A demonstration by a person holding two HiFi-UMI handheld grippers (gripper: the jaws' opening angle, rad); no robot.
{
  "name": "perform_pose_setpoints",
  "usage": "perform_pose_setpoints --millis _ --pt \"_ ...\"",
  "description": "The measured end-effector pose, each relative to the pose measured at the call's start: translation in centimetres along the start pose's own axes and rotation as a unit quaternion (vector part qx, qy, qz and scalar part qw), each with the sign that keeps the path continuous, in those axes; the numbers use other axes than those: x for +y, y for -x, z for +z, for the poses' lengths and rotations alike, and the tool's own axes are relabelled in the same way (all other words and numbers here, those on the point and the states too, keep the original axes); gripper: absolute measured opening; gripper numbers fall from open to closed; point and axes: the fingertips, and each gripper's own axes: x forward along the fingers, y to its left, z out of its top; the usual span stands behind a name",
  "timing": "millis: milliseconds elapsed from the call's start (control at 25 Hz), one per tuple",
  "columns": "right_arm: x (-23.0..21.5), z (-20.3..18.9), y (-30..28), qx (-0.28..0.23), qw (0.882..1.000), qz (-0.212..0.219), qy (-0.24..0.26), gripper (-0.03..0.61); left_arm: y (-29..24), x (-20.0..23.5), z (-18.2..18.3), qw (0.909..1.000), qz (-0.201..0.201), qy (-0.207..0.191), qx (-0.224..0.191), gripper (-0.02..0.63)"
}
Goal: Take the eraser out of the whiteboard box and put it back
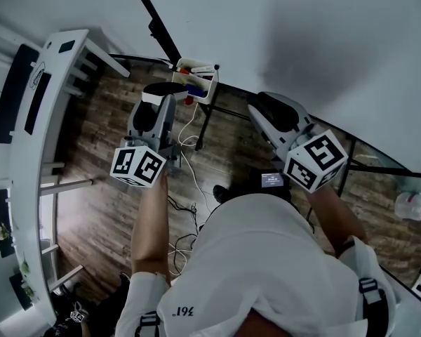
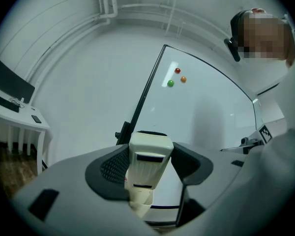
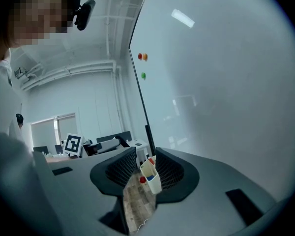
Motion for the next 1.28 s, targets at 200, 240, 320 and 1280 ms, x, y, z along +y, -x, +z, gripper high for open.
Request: perform_pose_setpoints --millis 200,240,320,1280 --pt "-0.2 -0.2 -1.1 0.012 1.0 0.005 0.01 0.126 -1.7 0.3 -1.2 0.9998 0.002 -0.011 0.017 0.273" --pt "-0.2 -0.3 -1.4 0.015 1.0 0.006 0.01 0.126 -2.1 0.4 -1.5 0.9997 0.002 -0.013 0.02 0.273" --pt "-0.1 -0.6 -2.0 0.019 1.0 0.007 0.009 0.126 -2.8 0.6 -2.2 0.9995 0.003 -0.017 0.026 0.273" --pt "0.0 -2.8 -4.1 0.051 0.999 0.013 -0.003 0.126 -6.7 3.5 -10.2 0.993 0.038 -0.027 0.108 0.272"
